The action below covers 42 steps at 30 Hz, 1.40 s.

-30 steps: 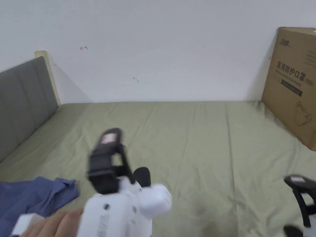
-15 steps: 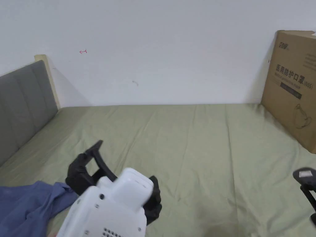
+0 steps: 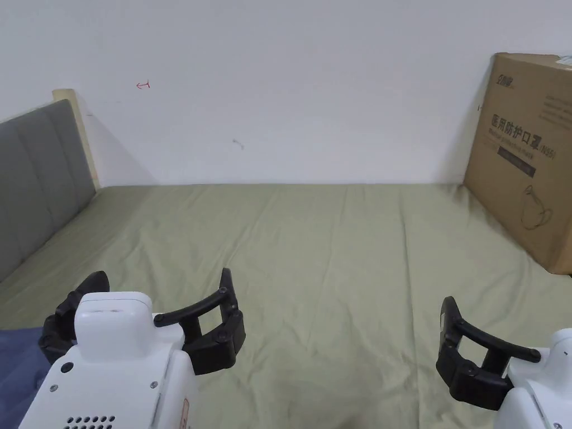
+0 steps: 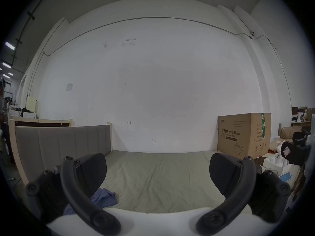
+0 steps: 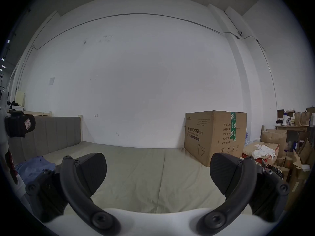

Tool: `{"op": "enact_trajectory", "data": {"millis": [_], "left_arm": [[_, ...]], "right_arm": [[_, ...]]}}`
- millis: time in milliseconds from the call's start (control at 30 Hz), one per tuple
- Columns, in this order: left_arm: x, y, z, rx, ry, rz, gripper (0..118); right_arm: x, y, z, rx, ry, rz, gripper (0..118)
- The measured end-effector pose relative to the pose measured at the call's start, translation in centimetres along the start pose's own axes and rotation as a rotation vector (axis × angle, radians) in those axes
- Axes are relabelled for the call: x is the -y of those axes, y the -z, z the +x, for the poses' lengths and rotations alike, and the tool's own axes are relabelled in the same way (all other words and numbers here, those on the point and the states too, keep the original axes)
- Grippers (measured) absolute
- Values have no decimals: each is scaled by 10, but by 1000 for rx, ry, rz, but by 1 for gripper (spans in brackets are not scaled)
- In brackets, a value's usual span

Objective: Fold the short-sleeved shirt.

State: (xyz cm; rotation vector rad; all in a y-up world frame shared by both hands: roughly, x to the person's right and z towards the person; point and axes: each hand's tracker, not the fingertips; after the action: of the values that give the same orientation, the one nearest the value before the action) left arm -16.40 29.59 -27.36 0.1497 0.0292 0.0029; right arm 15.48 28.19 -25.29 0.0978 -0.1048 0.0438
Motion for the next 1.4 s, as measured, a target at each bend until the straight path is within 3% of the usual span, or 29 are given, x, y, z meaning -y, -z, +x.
{"op": "enact_trajectory", "data": {"millis": [400,433,467,500,533,567,633,700,833,1100,1267,1400], "left_arm": [[-3,-2,1,50,17,-41,114],[-3,-2,2,57,27,-43,104],[-3,-4,5,52,43,-39,86],[-4,-5,7,38,73,-37,49],[-4,-5,7,30,112,-45,0],[-2,-2,8,20,129,-57,0],[-5,-1,4,114,39,-85,0],[-2,1,6,88,24,-107,0],[4,6,12,99,34,-116,0],[6,3,0,95,30,-150,0],[0,-31,-77,-123,115,-166,0],[-10,-73,-149,-365,168,-190,0]], "right_arm": [[-4,4,4,-18,24,-26,118],[-4,4,2,-13,16,-47,118],[-4,5,4,-34,23,-60,116],[-3,5,6,-64,45,-63,108],[-3,4,8,-76,58,-50,63],[-2,2,5,-27,47,-30,2],[-1,5,6,64,31,-45,0],[-2,10,15,-46,96,-98,0],[-1,8,16,-10,17,-104,0],[1,12,8,-9,3,-120,0],[7,39,-56,-171,21,-180,0],[5,41,-124,-421,42,-184,0]]}}
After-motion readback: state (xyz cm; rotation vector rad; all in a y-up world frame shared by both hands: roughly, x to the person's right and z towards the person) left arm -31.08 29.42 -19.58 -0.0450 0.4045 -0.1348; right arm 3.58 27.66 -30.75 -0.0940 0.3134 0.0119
